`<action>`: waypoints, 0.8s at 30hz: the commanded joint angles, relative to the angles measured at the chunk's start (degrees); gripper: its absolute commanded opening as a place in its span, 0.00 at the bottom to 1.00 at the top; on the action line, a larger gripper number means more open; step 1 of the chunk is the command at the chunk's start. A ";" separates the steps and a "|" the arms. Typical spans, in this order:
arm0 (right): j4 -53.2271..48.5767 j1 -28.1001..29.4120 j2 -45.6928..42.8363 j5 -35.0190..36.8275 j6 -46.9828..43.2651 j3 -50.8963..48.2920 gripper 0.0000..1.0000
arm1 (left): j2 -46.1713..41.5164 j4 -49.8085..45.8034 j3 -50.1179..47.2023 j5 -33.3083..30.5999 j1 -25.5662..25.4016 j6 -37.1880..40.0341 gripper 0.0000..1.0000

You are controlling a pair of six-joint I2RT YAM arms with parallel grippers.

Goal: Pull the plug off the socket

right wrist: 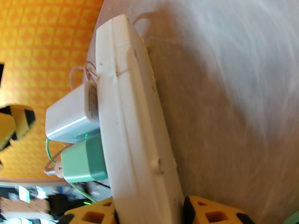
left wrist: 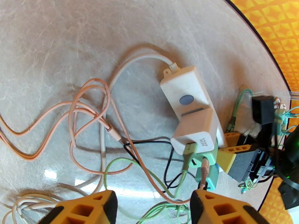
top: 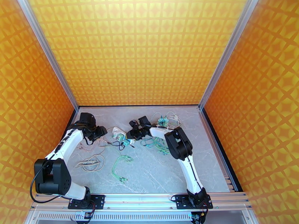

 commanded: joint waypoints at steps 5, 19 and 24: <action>12.68 0.09 -0.21 3.19 26.65 -11.30 0.46 | -1.09 2.22 -0.93 2.14 -2.36 -0.25 0.56; -18.67 0.17 -2.02 22.68 11.84 -3.24 0.56 | 1.69 4.46 0.23 2.34 -6.16 -1.26 0.56; -23.12 0.17 -2.28 25.95 8.22 -2.38 0.60 | 2.20 4.65 0.79 2.43 -6.23 -1.22 0.56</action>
